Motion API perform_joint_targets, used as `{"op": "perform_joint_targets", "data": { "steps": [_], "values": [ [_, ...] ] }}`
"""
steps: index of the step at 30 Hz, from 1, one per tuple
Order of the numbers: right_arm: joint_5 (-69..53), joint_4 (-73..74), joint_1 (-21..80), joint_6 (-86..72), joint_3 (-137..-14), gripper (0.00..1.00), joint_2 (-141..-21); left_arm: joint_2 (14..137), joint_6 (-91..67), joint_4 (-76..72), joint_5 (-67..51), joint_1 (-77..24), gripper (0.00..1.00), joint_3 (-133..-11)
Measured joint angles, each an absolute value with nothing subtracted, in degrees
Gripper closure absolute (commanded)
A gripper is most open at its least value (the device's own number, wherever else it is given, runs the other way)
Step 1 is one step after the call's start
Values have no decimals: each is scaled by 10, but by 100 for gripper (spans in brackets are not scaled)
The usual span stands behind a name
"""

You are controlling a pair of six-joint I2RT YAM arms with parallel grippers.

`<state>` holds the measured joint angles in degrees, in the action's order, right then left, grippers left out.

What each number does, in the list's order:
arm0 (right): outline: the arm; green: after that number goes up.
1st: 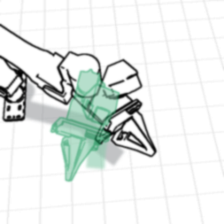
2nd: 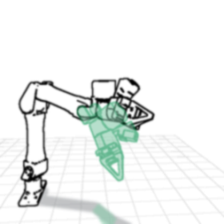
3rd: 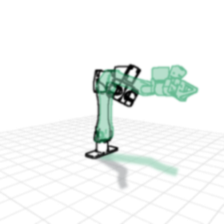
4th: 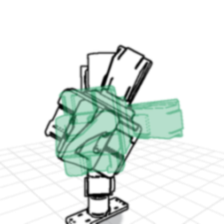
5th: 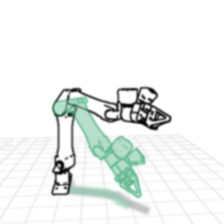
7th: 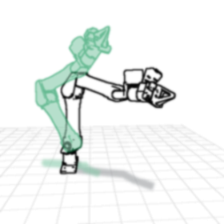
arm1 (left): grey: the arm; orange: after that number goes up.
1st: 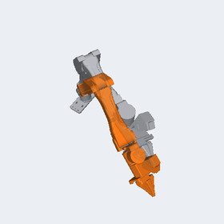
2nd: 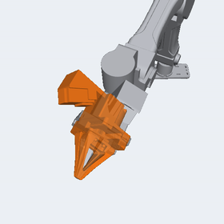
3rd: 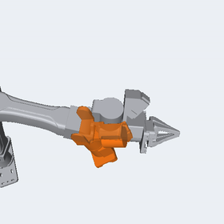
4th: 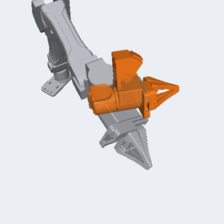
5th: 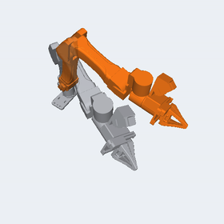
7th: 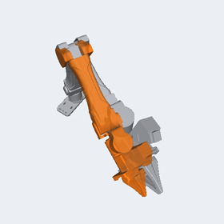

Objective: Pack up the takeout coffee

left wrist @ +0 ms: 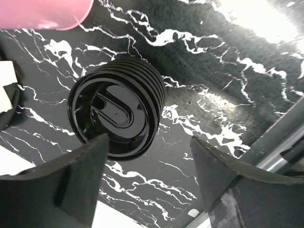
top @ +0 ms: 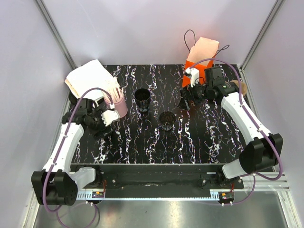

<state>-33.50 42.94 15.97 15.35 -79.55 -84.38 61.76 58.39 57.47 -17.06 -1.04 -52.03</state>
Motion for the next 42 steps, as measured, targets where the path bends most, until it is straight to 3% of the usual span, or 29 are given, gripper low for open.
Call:
{"op": "perform_joint_targets", "data": {
  "steps": [10,18,34,39,42],
  "values": [
    [-335,430,156,154,-795,1,-844,640,596,524,-153,-10,39,-497],
    [-335,430,155,155,-795,1,-843,655,599,512,-151,-10,54,-497],
    [-336,431,152,155,-795,1,-841,662,602,514,-152,-10,48,-497],
    [-336,431,151,155,-795,1,-840,669,602,515,-152,-10,54,-497],
    [-336,431,150,155,-795,1,-839,669,602,516,-152,-10,65,-496]
  ]
}}
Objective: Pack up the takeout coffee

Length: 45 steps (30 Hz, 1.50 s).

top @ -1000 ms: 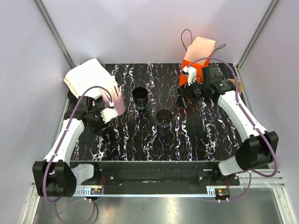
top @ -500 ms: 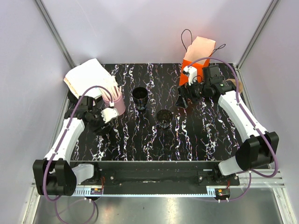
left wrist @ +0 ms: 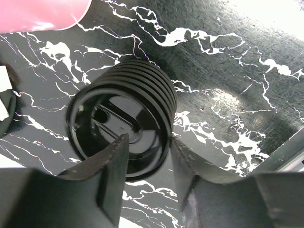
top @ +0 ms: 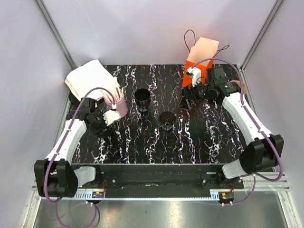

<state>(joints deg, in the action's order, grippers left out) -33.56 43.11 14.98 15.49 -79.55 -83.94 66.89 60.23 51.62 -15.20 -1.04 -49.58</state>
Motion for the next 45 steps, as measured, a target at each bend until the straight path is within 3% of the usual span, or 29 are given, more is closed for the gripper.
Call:
{"op": "perform_joint_targets", "data": {
  "steps": [9,27,39,45],
  "values": [
    [-335,431,149,155,-795,1,-836,669,602,524,-153,-10,78,-494],
    [-337,434,148,158,-795,1,-821,652,597,589,-183,-10,85,-568],
    [-368,467,146,215,-847,0,-793,672,583,721,-310,-20,88,-768],
    [-429,506,148,300,-938,0,-792,718,542,757,-376,-118,88,-852]
  ]
}}
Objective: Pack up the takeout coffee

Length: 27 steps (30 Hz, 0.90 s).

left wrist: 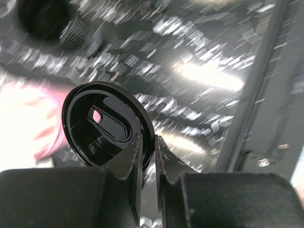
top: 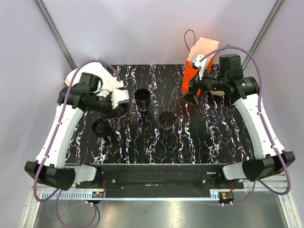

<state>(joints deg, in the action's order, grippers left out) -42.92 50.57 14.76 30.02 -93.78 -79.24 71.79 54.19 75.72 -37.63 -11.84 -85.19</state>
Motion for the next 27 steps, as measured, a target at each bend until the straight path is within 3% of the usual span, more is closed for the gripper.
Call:
{"op": "perform_joint_targets", "data": {
  "steps": [6,15,27],
  "values": [
    [-483,552,159,399,-991,0,-793,801,488,777,-449,-225,89,-940],
    [-520,613,193,517,-990,0,-791,962,420,777,-572,-263,91,-1124],
    [-457,618,278,561,-991,0,-813,1039,395,778,-631,-324,92,-1162]
  ]
}}
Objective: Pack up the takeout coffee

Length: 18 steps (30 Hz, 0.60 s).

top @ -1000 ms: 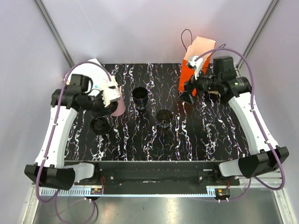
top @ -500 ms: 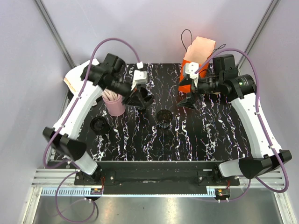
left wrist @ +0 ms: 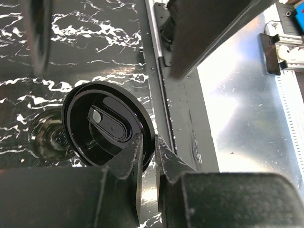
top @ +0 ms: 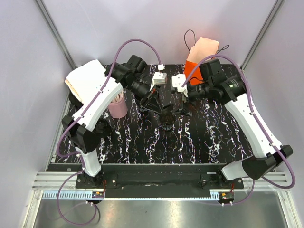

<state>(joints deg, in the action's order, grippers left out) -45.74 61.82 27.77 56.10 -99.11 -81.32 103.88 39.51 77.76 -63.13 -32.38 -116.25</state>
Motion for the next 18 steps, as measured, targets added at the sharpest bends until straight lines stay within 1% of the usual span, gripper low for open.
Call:
{"op": "perform_joint_targets", "data": {
  "steps": [5,6,8,9,12,13,15,16,18],
  "values": [
    [-439,622,295,573,-988,2,-832,1039,394,778,-642,-327,92,-1165],
    [-438,622,297,574,-986,4,-835,1039,394,778,-644,-326,92,-1166],
    [-431,622,301,575,-982,6,-839,1039,394,778,-646,-326,92,-1166],
    [-429,622,303,575,-980,10,-841,1039,394,778,-648,-326,92,-1166],
    [-426,620,306,574,-978,12,-844,1039,394,778,-653,-326,92,-1166],
    [-426,619,306,574,-977,16,-844,1039,394,778,-654,-326,92,-1166],
    [-426,615,307,573,-974,21,-844,1039,394,778,-656,-326,92,-1167],
    [-426,614,308,571,-973,25,-844,1039,394,778,-657,-326,92,-1167],
    [-426,609,309,568,-970,26,-844,1040,394,778,-658,-326,92,-1166]
  ]
}}
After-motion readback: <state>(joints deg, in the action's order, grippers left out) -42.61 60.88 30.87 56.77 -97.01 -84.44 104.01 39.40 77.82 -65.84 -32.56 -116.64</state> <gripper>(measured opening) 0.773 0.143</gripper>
